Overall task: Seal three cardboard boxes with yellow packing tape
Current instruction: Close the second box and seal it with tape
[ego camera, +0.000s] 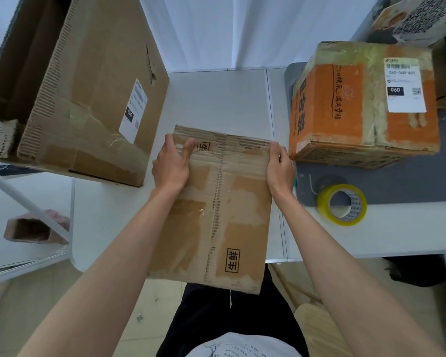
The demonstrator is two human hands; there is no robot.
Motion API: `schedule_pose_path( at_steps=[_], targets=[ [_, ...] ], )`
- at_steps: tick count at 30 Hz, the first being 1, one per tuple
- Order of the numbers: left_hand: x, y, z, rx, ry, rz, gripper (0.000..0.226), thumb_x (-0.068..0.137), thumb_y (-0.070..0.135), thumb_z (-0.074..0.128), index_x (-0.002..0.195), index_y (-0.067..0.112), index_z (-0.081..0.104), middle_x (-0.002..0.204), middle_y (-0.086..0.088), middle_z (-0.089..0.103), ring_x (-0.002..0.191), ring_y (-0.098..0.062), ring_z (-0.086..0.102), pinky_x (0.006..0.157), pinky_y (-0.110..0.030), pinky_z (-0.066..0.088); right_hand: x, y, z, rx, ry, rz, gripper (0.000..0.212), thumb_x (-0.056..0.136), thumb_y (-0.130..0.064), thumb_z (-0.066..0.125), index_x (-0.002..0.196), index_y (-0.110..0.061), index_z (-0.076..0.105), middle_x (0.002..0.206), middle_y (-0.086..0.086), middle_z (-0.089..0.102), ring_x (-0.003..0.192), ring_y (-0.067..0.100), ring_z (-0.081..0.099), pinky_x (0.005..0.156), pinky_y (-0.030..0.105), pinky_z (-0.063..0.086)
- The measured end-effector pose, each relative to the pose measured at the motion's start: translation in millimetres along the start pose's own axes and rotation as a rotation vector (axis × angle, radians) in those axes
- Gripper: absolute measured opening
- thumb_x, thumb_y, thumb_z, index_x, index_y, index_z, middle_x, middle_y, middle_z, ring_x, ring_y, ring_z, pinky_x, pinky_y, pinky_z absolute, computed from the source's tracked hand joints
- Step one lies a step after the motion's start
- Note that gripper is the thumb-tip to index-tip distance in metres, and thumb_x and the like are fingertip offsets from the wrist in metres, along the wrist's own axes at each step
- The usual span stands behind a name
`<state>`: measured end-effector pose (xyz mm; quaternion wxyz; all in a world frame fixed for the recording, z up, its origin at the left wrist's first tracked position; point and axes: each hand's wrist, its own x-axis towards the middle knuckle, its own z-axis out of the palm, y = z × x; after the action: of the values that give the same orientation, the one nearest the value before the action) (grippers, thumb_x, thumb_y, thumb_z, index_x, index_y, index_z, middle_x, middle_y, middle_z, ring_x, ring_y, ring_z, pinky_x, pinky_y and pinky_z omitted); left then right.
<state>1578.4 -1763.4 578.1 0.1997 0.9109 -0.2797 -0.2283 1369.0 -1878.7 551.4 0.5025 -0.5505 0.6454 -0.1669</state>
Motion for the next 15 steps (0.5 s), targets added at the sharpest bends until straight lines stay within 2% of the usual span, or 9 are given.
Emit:
schedule_pose_path(
  at_steps=[2,4,6,7,9,11,12,15],
  targets=[
    [-1.2,-1.7,-3.2,-0.029,0.001,0.003,0.069,0.097,0.07,0.035,0.13,0.01,0.045,0.133,-0.013,0.061,0.12,-0.04,0.056,0.095,-0.049,0.041,7.2,10.4,-4.0,0.239,-0.08,0.176,0.061,0.105,-0.063,0.022,0.131,-0.026,0.063,0.117,-0.001,0.071,0.107,0.016,0.064,0.09,0.036,0.052],
    [-1.2,-4.8,-6.0,-0.071,-0.018,0.003,0.069,0.096,0.072,0.036,0.129,0.013,0.045,0.133,-0.01,0.061,0.12,-0.037,0.057,0.098,-0.049,0.043,10.8,23.1,-4.3,0.344,-0.179,0.262,0.048,0.106,-0.058,0.029,0.119,-0.03,0.065,0.103,-0.004,0.073,0.094,0.016,0.066,0.078,0.029,0.055],
    [-1.1,-5.9,-9.4,-0.104,-0.037,-0.008,0.073,0.093,0.076,0.036,0.131,0.014,0.045,0.134,-0.007,0.061,0.121,-0.035,0.057,0.1,-0.051,0.045,7.9,27.7,1.3,0.304,-0.259,0.267,0.041,0.099,-0.061,0.042,0.122,-0.032,0.061,0.112,-0.003,0.068,0.104,0.018,0.064,0.085,0.034,0.056],
    [-0.9,-6.6,-10.8,-0.113,-0.042,-0.015,0.077,0.092,0.079,0.035,0.133,0.014,0.044,0.136,-0.006,0.06,0.123,-0.034,0.057,0.101,-0.052,0.045,8.0,30.8,6.1,0.27,-0.266,0.259,0.046,0.096,-0.062,0.045,0.124,-0.029,0.059,0.117,0.002,0.066,0.109,0.022,0.063,0.089,0.037,0.055],
    [0.4,-7.9,-13.7,-0.135,-0.054,-0.035,0.084,0.089,0.083,0.035,0.137,0.015,0.043,0.139,-0.006,0.058,0.126,-0.032,0.055,0.103,-0.054,0.045,10.5,33.5,15.0,0.29,-0.291,0.23,0.052,0.093,-0.063,0.045,0.118,-0.019,0.058,0.114,0.012,0.063,0.107,0.029,0.064,0.084,0.042,0.053],
    [2.1,-9.4,-15.2,-0.17,-0.073,-0.055,0.084,0.087,0.084,0.036,0.135,0.016,0.044,0.138,-0.005,0.058,0.126,-0.03,0.055,0.103,-0.054,0.045,8.3,24.6,14.4,0.282,-0.295,0.223,0.06,0.091,-0.068,0.045,0.121,-0.016,0.056,0.118,0.017,0.061,0.113,0.035,0.062,0.086,0.044,0.052],
    [1.4,-8.0,-16.1,-0.187,-0.076,-0.066,0.083,0.087,0.084,0.037,0.133,0.016,0.045,0.136,-0.005,0.058,0.125,-0.03,0.055,0.103,-0.051,0.046,7.8,23.3,12.5,0.276,-0.283,0.216,0.061,0.093,-0.068,0.044,0.125,-0.018,0.054,0.121,0.015,0.06,0.116,0.033,0.06,0.091,0.044,0.051],
    [0.5,-6.1,-14.9,-0.153,-0.026,-0.078,0.072,0.095,0.075,0.036,0.132,0.014,0.047,0.135,-0.007,0.059,0.123,-0.03,0.055,0.094,-0.04,0.042,-3.9,7.7,7.6,0.255,-0.236,0.135,0.041,0.103,-0.059,0.036,0.129,-0.031,0.05,0.127,0.002,0.054,0.118,0.019,0.053,0.103,0.043,0.046]
  ],
)
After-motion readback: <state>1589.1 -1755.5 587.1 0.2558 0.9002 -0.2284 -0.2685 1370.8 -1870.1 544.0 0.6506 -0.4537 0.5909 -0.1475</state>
